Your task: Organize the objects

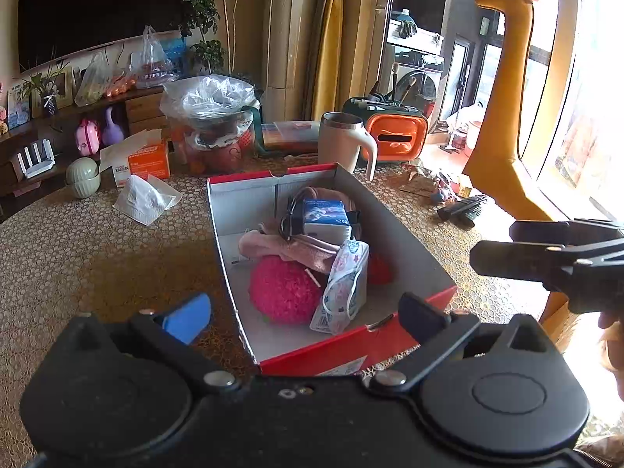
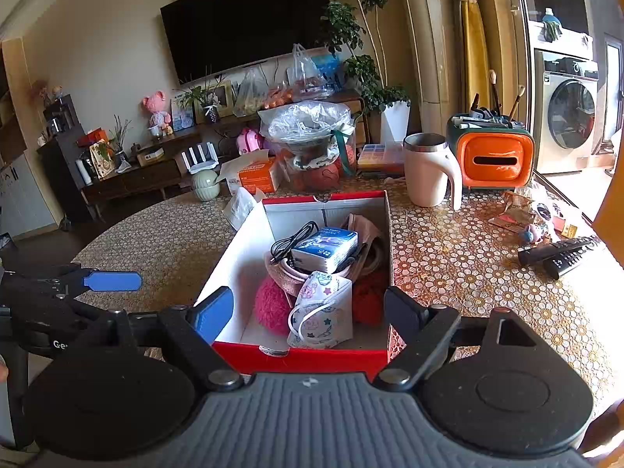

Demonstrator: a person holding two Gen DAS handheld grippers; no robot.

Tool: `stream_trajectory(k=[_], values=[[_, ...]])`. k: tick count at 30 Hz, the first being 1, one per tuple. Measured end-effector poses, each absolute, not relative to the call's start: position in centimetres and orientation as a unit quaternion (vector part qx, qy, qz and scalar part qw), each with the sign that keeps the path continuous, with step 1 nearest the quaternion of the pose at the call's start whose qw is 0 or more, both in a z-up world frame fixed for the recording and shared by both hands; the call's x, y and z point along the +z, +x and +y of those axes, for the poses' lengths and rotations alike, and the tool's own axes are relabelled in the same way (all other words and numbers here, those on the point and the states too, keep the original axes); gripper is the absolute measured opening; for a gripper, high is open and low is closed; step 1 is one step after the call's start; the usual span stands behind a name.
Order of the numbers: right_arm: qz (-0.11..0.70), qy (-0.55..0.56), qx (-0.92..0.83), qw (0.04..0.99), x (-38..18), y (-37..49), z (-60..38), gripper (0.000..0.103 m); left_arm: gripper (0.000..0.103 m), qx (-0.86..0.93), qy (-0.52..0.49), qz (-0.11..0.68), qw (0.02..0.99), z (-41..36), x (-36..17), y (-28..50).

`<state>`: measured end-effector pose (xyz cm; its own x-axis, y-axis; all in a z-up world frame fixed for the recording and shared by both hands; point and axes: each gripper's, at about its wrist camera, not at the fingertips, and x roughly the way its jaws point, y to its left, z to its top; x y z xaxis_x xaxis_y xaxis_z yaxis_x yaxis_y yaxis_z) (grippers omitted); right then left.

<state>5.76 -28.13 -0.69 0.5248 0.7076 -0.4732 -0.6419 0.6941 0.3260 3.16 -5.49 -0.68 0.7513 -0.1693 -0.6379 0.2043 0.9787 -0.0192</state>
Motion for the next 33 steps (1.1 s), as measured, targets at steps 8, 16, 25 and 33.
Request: stream_trajectory(k=[8, 16, 25, 33], values=[[0.299, 0.087, 0.360, 0.880, -1.7, 4.8, -28.9, 0.102, 0.103, -0.111, 0.016, 0.330, 0.937, -5.4, -1.0, 2.3], [0.284, 0.081, 0.358, 0.886, -2.4, 3.4, -28.9, 0.102, 0.103, -0.100, 0.017, 0.316, 0.943, -5.7, -1.1, 1.6], [0.277, 0.067, 0.350, 0.892, -2.6, 2.8, -28.8, 0.102, 0.103, -0.100, 0.002, 0.333, 0.938, -5.7, -1.9, 1.6], [0.285, 0.062, 0.342, 0.893, -3.0, 2.9, -28.6, 0.102, 0.103, -0.096, -0.005, 0.334, 0.938, -5.5, -2.2, 1.6]])
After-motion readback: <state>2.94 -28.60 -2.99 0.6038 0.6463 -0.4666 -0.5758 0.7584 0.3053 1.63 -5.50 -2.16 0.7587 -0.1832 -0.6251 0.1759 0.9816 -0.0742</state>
